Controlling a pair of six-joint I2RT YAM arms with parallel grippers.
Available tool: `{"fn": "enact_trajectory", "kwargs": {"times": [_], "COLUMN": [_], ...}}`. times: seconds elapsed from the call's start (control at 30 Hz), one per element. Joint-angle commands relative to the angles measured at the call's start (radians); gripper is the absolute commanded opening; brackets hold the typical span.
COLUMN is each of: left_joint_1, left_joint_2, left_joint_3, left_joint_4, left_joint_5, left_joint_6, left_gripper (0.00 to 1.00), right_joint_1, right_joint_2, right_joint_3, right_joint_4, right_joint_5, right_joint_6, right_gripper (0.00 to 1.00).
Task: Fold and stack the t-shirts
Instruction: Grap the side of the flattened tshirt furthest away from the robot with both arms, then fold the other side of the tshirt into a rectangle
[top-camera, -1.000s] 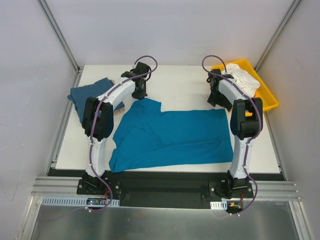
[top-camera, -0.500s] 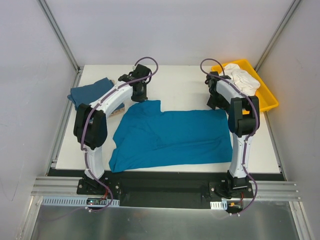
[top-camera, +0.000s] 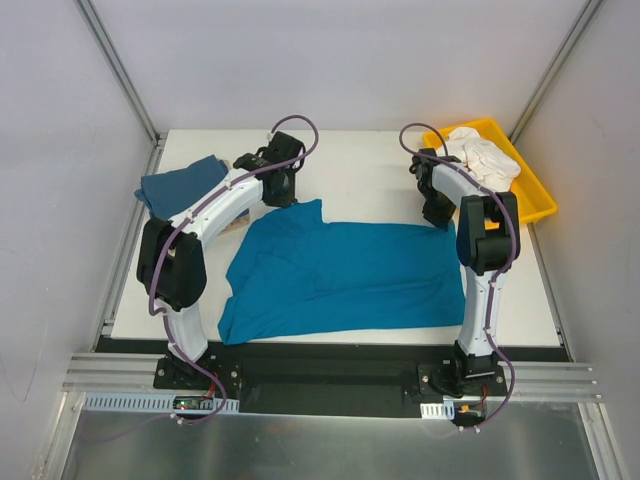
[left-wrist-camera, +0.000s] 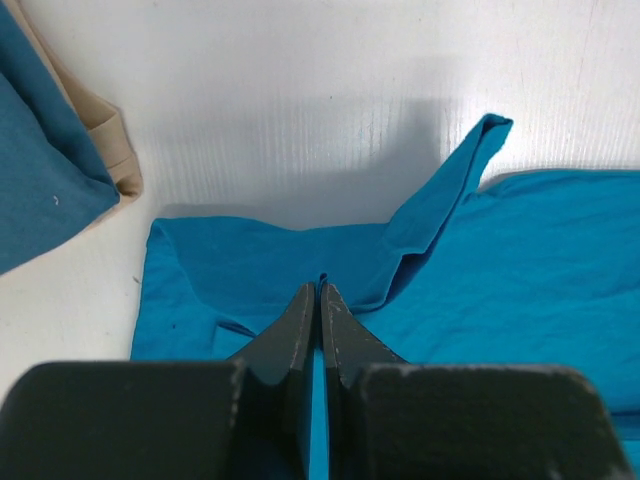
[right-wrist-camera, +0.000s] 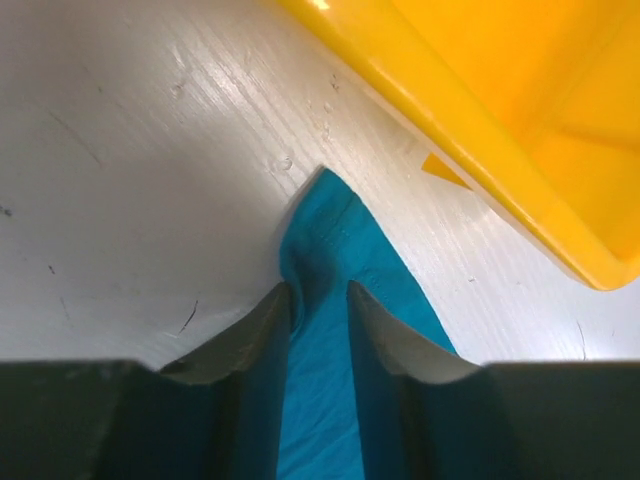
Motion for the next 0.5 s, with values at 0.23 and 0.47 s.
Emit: {"fn": "enact_trajectory", "kwargs": {"times": [0.23,0.47], "left_joint_1": [-0.015,-0.019], "left_joint_2": [-0.074,-0.111], "left_joint_3": [-0.026,-0.049], "left_joint_4": [-0.010,-0.010], "left_joint_5": [-0.046,-0.034], "left_joint_6": [-0.011,-0.016], "left_gripper": [0.00,0.00], "right_joint_1": [-0.012,0.000], "right_joint_2": [0.010,-0.044], "right_joint_3": [0.062,0.048], "right_joint_4": [0.010,0.029], "right_joint_5": [-0.039,-0.053], "right_joint_6": [-0.058,-0.099], "right_gripper": [0.01,0.01]}}
